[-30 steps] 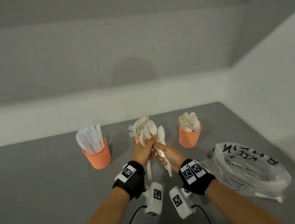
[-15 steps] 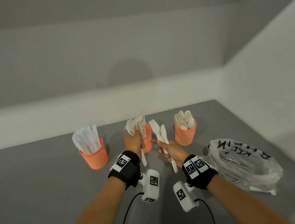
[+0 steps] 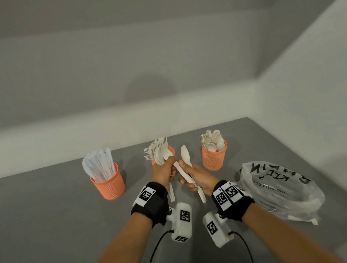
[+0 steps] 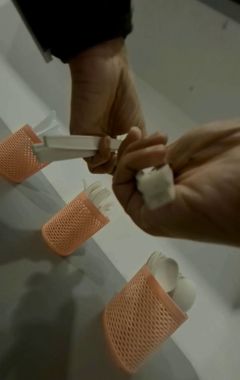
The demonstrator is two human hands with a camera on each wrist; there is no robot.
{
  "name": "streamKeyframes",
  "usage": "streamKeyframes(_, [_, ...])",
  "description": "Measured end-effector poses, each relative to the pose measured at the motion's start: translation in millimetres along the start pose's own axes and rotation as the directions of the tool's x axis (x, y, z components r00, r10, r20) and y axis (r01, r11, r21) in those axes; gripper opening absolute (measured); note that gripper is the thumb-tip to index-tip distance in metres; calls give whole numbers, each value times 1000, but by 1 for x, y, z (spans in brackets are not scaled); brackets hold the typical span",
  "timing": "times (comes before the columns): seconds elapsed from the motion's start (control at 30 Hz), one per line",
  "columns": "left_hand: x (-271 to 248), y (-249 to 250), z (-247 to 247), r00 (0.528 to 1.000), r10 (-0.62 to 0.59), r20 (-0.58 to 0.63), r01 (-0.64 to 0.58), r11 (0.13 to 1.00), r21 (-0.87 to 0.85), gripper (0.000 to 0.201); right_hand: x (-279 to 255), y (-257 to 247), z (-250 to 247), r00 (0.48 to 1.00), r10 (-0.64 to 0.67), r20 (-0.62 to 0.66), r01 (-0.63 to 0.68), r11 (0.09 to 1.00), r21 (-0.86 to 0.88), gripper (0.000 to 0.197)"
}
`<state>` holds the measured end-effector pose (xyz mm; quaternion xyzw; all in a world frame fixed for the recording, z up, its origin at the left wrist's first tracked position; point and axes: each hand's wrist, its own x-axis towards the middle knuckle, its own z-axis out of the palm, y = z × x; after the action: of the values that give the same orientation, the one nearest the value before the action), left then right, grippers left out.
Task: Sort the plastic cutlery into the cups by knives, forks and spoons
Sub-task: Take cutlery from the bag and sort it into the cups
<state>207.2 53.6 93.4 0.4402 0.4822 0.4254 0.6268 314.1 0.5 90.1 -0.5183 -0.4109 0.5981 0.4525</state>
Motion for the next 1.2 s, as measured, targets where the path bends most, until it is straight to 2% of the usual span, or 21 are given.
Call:
streamKeyframes(0.07, [0,-3,1,1000,0,7,0,999,-50,12,-1,0,-1,1000,-2,-2,2,999,-40,42])
streamKeyframes(0.17, [-1,-3,3,999,-7,32,8,999,-32,18,-4,1,-1,1000,15,17,-13,995,-95,42])
streamKeyframes(0.27, [-3,3,7,1000,7,-18,-7,1000,-11,22,-7,3,-4,1000,13,11,-11,990,-143,37])
streamKeyframes(0.37, [0,9,5,993,9,-121,-23,993,-119,19,-1,6,-12,987,-40,-155,6,976,-216,26])
streamKeyframes(0.47, [0,12,4,991,23,-132,-45,985,-166,27,5,7,-25,931,-197,-306,30,880,-474,26])
streamKeyframes(0.57, [-4,10,10,996,77,-37,-79,996,-39,28,5,6,-32,911,-307,-273,79,783,-616,23])
streamKeyframes(0.67, [-12,7,20,989,99,106,-104,994,44,28,5,5,-32,903,-354,-242,113,741,-662,21])
streamKeyframes(0.73, [-14,6,27,988,92,127,-106,989,105,29,5,4,-32,904,-364,-224,120,718,-685,20])
streamKeyframes(0.8, [-12,4,34,992,89,92,-102,984,149,24,6,4,-34,910,-346,-229,96,713,-695,17])
streamKeyframes(0.87, [-10,3,40,995,88,41,-94,980,174,24,8,3,-33,911,-338,-238,91,726,-682,25])
streamKeyframes(0.97, [-12,1,48,989,127,73,-140,966,217,15,14,3,-34,922,-319,-221,113,765,-633,37])
streamKeyframes(1.03, [-16,1,53,980,160,120,-182,963,198,23,16,2,-40,917,-328,-228,148,810,-568,26])
streamKeyframes(1.1, [-14,2,56,981,139,137,-159,976,146,29,16,0,-50,911,-321,-259,165,859,-485,11])
streamKeyframes(1.13, [-11,2,55,985,116,125,-131,985,115,31,16,0,-56,902,-324,-284,179,881,-438,9])
streamKeyframes(1.2, [-1,2,49,994,83,68,-86,995,45,31,17,-5,-67,859,-341,-381,230,923,-308,20])
